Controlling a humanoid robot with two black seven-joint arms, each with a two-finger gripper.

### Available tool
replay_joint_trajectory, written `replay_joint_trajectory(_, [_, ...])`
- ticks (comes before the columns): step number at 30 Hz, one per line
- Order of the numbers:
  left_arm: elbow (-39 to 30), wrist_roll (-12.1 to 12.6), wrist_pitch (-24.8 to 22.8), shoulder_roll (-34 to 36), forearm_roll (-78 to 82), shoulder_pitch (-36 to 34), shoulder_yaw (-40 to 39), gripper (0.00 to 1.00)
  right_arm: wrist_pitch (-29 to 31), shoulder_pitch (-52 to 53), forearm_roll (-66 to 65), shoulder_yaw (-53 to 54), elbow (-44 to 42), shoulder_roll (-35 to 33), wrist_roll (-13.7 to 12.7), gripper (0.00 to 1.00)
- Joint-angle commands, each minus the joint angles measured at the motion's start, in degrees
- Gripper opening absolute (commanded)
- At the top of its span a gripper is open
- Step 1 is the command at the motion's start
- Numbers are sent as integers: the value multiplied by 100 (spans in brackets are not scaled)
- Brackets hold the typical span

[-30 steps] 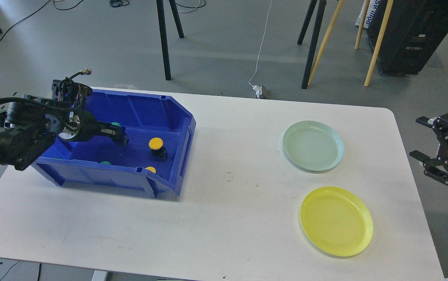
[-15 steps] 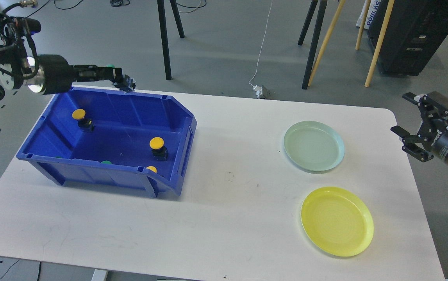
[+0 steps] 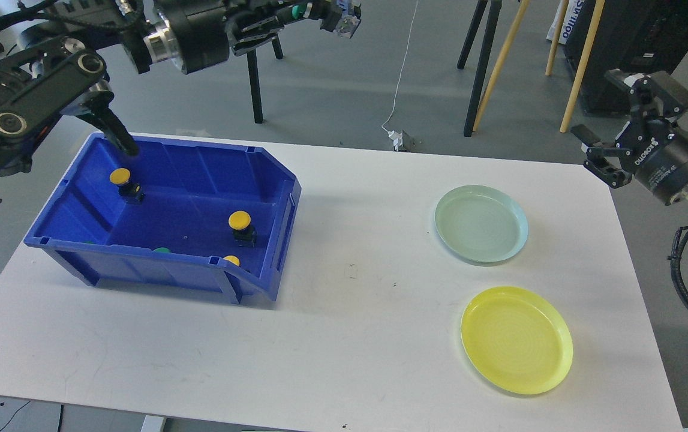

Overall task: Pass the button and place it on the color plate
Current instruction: 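Raise the button and pass it from the left gripper to the right gripper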

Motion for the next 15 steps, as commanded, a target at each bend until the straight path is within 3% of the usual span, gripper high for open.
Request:
replay_joint_trajectory(1, [371,3,1,-646,-253,-35,-8,32,-144,4,-6,228,458,164,-17,98])
replay_joint_trajectory(7, [934,3,1,-1552,-438,-210,-8,32,-329,144,-24,316,1039,445,-35,99])
replay_joint_trajectory(15, [1102,12,1,-2071,-456,-378,-8,31,-487,417,-24,316,1066,630,-35,99])
